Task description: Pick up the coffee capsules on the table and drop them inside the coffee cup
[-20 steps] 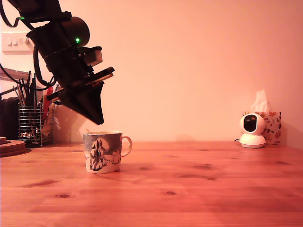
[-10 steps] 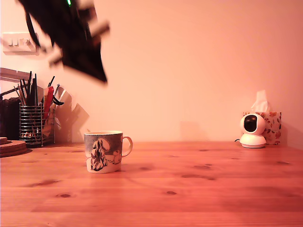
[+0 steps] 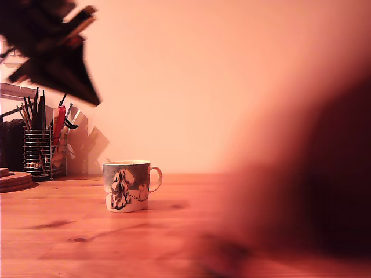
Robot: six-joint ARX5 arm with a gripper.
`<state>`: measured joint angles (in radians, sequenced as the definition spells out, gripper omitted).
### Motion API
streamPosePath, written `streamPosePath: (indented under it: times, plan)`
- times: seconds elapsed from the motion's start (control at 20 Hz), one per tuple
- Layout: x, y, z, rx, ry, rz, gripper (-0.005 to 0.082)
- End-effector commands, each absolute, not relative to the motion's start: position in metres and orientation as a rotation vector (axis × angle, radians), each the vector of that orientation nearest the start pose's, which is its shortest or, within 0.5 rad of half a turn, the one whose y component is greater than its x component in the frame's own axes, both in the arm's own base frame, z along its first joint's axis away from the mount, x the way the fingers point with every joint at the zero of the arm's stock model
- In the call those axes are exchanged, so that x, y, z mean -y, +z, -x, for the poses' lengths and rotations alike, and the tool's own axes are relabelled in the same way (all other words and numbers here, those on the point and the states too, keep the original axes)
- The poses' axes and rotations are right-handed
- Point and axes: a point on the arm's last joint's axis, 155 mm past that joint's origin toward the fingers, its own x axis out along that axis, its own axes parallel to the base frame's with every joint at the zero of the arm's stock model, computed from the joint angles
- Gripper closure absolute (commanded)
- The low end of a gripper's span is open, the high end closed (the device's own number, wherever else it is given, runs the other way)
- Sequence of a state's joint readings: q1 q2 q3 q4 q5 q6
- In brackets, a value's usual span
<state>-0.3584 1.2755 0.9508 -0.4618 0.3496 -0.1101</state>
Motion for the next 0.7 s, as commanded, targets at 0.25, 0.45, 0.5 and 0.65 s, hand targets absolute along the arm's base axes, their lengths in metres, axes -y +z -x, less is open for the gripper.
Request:
streamPosePath:
  times: [0.25, 0.45, 0.5, 0.65]
  plan:
    - [0.182, 0.161, -0.298, -0.831, -0.605, 0.089, 0.0793]
    - [0.179, 0.141, -0.276, -0.791, -0.605, 0.099, 0.0793]
    - [0.178, 0.140, -0.274, -0.759, -0.601, 0.106, 0.0793]
    - [0.174, 0.148, -0.271, -0.629, -0.594, 0.091, 0.0793]
